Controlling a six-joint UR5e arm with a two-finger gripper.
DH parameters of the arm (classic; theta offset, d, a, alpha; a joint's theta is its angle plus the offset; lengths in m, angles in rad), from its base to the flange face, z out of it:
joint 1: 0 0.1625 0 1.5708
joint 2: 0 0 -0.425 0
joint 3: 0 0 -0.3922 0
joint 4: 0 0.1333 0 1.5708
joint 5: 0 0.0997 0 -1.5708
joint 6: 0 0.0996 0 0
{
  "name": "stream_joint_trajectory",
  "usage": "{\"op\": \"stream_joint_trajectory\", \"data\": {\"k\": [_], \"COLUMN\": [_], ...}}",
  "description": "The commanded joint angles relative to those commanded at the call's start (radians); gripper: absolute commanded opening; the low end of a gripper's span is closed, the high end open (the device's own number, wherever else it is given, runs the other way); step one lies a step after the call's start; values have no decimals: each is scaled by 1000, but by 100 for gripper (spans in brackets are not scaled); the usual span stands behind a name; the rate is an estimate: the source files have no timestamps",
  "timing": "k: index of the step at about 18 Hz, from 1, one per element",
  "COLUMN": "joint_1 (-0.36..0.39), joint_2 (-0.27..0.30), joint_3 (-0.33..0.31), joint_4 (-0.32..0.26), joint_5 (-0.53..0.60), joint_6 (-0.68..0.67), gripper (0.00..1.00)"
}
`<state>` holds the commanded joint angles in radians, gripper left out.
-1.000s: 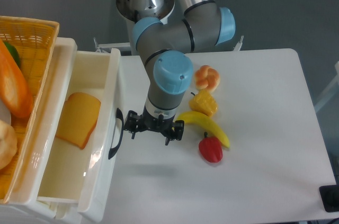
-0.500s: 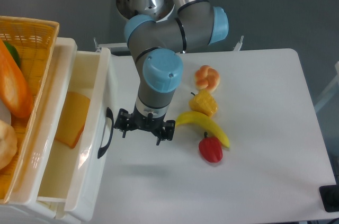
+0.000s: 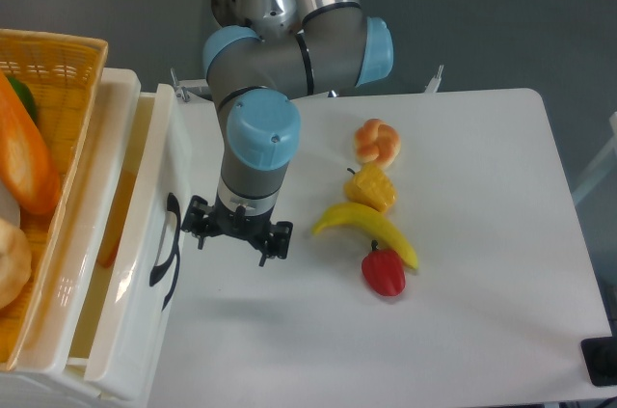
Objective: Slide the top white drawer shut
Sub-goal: 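Push the drawer front with the gripper, sliding the drawer shut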
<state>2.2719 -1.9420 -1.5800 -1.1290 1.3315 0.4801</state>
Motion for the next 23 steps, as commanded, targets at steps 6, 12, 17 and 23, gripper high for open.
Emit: {"op": "stream_joint_trajectory", "data": {"k": [6,12,17,23], "joint_1": [-12,-15,-15,-3], "joint_2": [-2,0,0,-2], "joint_3": [0,0,0,17], "joint_4": [3,3,3,5], "joint_5": [0,0,0,2], "joint_6": [0,0,0,3], "gripper": [100,100,100,100]}}
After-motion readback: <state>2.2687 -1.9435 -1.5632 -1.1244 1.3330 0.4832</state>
